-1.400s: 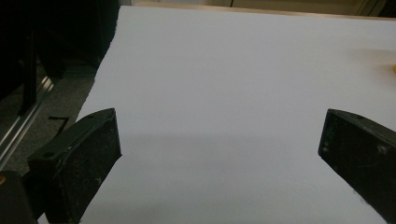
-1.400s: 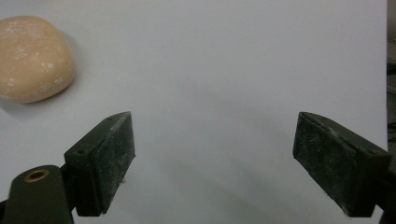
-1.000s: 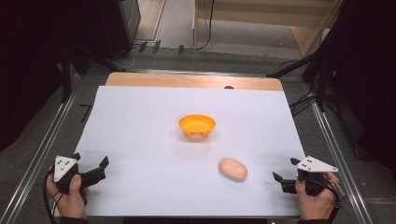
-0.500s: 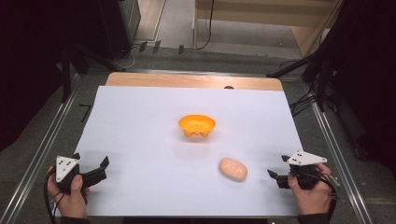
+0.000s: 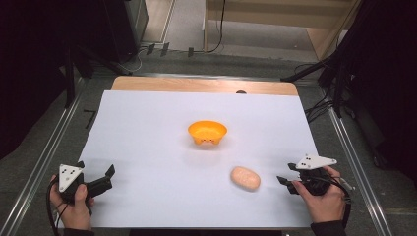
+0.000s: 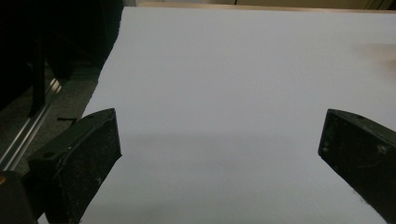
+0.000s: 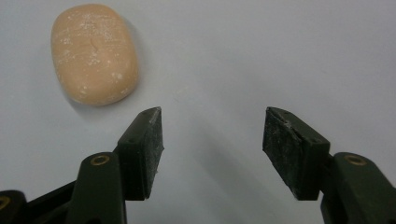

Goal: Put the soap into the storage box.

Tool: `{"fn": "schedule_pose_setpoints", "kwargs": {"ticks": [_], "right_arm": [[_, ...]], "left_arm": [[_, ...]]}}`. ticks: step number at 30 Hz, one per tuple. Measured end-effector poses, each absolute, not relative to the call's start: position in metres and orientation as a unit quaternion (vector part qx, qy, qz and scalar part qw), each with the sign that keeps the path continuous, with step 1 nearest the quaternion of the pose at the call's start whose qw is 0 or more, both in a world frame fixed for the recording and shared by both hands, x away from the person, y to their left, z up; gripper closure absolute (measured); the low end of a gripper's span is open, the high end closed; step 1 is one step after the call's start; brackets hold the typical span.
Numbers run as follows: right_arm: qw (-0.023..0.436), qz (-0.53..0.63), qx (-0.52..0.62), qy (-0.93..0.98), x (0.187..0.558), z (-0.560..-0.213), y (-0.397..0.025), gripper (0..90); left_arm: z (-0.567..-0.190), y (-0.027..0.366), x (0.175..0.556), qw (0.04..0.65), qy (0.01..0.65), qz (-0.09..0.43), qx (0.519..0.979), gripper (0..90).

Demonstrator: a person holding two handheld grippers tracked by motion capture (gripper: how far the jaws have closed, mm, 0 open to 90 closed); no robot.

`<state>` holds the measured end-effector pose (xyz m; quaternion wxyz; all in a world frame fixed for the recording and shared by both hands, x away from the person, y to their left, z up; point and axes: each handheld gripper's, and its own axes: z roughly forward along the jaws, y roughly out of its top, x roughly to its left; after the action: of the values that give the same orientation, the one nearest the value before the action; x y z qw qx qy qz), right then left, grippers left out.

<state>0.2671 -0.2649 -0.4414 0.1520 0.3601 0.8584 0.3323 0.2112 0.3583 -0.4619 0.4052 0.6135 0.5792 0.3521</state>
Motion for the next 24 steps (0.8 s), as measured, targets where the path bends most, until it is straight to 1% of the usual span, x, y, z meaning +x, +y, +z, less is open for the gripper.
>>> {"fn": "schedule_pose_setpoints", "kwargs": {"ticks": [2,8,12,24], "right_arm": [[0.148,0.324,0.353,0.866,0.269,-0.441,-0.262,39.5],[0.116,0.306,0.326,0.887,0.273,-0.439,-0.252,37.0],[0.107,0.288,0.316,0.898,0.278,-0.440,-0.244,34.5],[0.085,0.268,0.306,0.910,0.288,-0.437,-0.229,35.1]], "left_arm": [[-0.462,0.358,0.211,0.405,0.579,0.353,0.613,0.0],[-0.462,0.358,0.211,0.404,0.578,0.353,0.615,0.0],[-0.462,0.358,0.211,0.406,0.577,0.353,0.614,0.0],[-0.462,0.358,0.211,0.406,0.578,0.353,0.614,0.0]]}}
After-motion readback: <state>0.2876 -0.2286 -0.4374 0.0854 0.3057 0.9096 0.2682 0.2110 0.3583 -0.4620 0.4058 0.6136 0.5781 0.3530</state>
